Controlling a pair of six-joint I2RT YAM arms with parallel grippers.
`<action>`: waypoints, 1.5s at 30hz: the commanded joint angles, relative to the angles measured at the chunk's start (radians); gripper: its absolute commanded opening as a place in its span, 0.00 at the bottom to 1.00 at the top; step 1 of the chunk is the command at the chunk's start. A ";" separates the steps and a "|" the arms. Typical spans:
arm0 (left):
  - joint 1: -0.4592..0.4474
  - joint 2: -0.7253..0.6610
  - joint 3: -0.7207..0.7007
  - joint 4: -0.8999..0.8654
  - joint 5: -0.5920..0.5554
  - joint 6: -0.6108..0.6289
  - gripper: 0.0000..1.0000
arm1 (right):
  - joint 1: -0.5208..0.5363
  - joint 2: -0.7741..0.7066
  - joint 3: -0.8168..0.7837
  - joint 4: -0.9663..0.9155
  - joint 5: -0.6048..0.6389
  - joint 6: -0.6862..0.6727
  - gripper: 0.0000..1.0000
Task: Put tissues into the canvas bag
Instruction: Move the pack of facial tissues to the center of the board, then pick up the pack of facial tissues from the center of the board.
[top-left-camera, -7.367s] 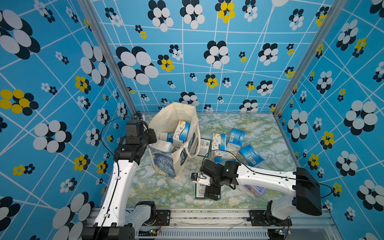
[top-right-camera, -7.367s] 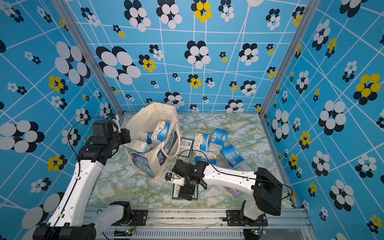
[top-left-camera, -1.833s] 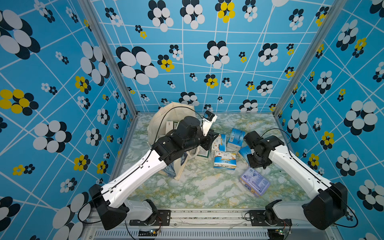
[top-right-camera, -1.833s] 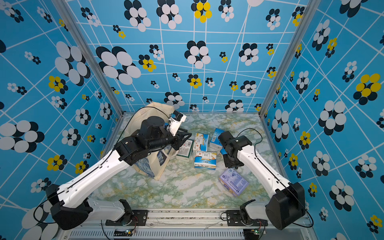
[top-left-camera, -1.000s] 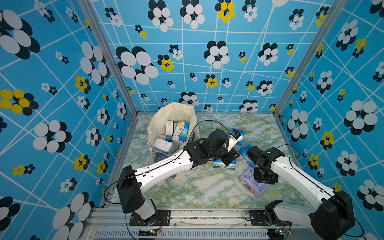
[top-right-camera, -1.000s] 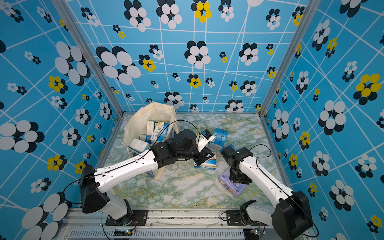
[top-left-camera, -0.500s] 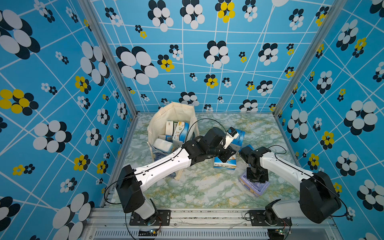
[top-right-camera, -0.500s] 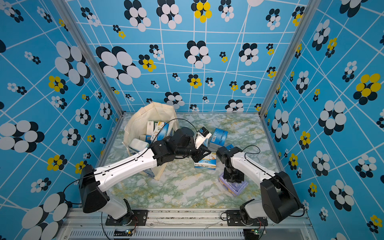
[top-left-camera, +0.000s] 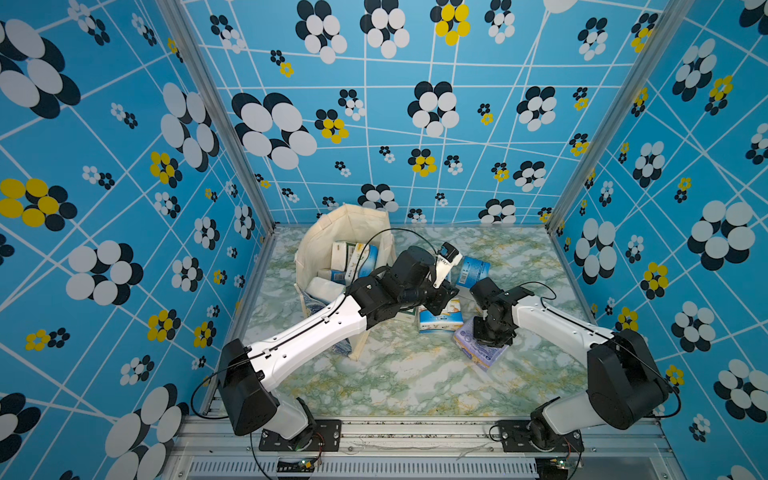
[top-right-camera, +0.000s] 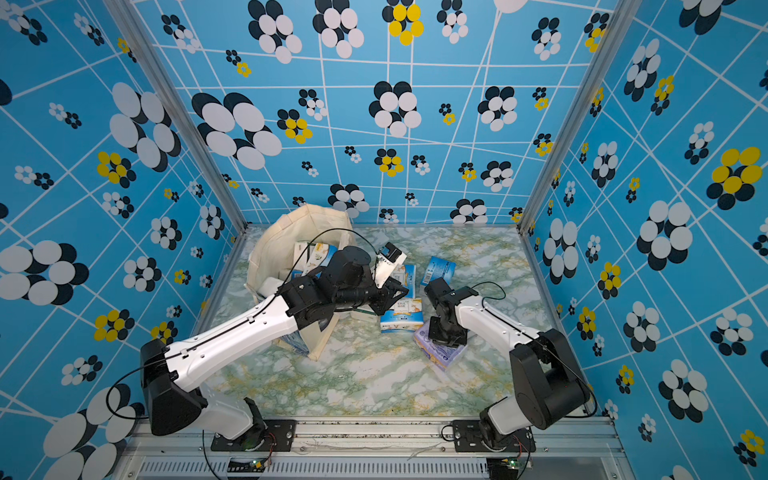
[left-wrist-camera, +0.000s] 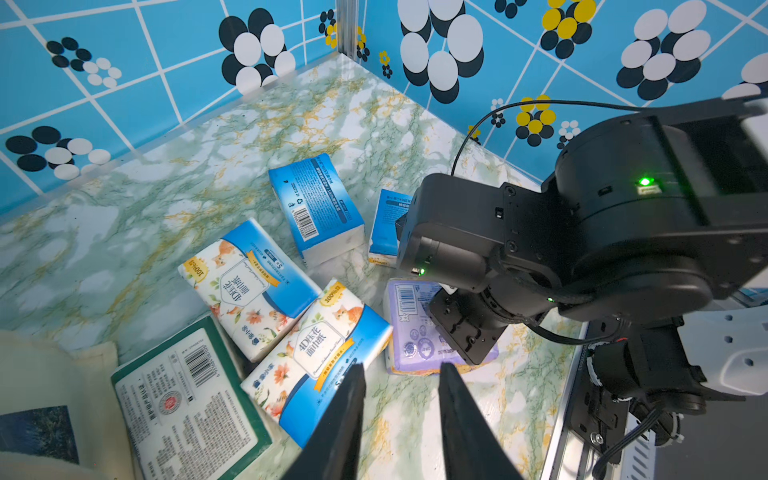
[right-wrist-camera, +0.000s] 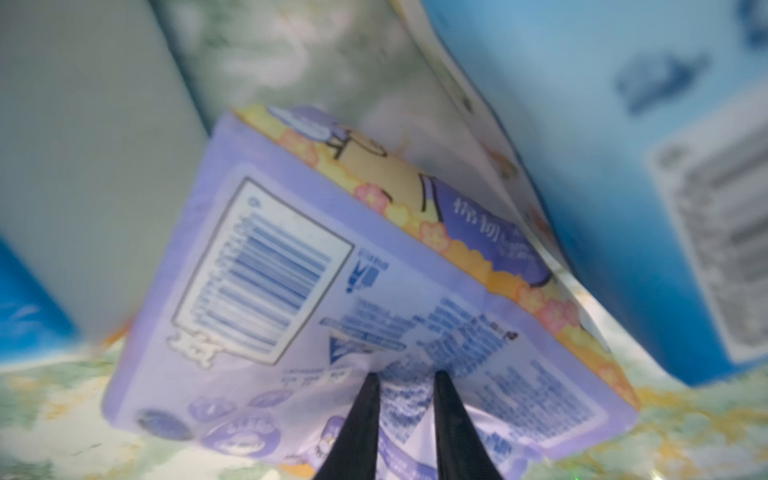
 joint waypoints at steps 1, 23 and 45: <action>0.009 0.000 -0.005 -0.021 -0.011 0.005 0.33 | 0.009 0.073 0.025 0.262 -0.087 -0.021 0.26; 0.054 -0.101 0.032 -0.098 -0.169 0.066 0.51 | 0.008 -0.065 0.162 0.113 -0.071 -0.369 0.99; 0.733 -0.529 -0.142 -0.388 -0.227 -0.080 0.96 | 0.026 0.000 0.116 0.463 -0.238 -0.600 0.99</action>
